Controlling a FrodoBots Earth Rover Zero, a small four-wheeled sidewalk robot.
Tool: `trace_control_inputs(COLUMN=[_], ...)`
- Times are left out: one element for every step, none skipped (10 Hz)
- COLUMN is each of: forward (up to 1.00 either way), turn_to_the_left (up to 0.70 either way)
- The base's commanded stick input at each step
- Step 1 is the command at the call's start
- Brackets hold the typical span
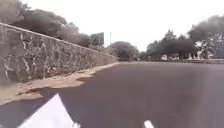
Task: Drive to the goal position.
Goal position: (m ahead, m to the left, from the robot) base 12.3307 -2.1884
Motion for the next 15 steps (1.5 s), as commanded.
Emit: trace_control_inputs(forward=[0.50,0.50,0.50,0.50,0.50,0.50,0.50,0.50,0.50,0.50,0.50,0.50,0.50,0.50,0.50], turn_to_the_left=[0.00,0.00,0.00,0.00,0.00,0.00,0.00,0.00,0.00,0.00,0.00,0.00,0.00,0.00,0.00])
